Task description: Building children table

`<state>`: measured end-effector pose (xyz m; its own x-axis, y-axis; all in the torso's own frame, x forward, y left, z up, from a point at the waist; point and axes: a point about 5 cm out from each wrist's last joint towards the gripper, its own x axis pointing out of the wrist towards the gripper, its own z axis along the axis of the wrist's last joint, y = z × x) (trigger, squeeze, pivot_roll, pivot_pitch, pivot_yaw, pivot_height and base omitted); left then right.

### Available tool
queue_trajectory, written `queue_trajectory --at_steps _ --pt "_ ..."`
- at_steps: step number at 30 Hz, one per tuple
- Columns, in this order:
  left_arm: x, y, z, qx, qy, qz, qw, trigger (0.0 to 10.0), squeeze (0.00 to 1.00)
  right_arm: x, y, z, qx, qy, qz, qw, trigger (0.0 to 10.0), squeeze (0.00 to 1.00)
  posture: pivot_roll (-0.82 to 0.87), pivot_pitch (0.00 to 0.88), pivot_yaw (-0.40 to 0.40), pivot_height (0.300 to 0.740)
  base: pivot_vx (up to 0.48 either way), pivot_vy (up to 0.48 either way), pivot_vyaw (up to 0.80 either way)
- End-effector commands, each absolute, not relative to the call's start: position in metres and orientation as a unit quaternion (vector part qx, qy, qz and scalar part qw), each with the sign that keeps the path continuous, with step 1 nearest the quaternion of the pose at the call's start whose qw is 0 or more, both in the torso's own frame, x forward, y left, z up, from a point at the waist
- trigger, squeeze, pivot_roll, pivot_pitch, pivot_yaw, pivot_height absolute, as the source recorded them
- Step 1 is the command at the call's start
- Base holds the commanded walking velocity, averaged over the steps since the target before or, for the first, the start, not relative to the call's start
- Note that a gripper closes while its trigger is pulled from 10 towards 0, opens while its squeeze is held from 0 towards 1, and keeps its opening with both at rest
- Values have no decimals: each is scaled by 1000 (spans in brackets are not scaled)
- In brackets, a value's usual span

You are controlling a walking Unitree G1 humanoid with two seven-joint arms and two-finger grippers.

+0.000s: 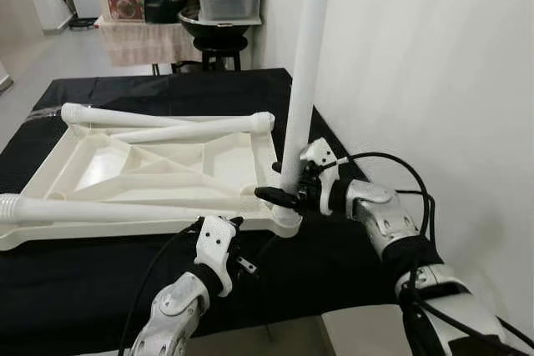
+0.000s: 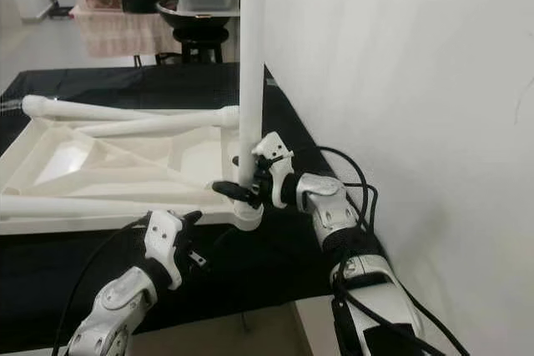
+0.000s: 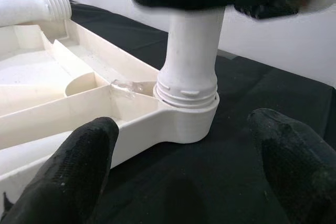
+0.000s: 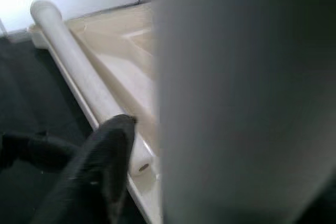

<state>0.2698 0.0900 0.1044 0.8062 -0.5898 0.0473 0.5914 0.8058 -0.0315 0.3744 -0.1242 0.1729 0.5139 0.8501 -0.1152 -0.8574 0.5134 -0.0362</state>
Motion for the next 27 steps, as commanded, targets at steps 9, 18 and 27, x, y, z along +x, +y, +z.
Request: queue_trajectory --at_steps 9,18,27 --pt "268 87 102 -32 -13 -313 949 10000 0 374 -123 179 -9 23 542 840 0 0 19 0 -87 740 0 0 0" --pt "267 87 102 -33 -13 -312 949 10000 0 369 -120 156 -13 15 450 893 0 0 12 0 -101 740 0 0 0" --pt "271 93 102 -30 -11 -311 950 10000 0 331 -89 106 -66 17 202 977 0 0 -42 0 -62 740 0 0 0"
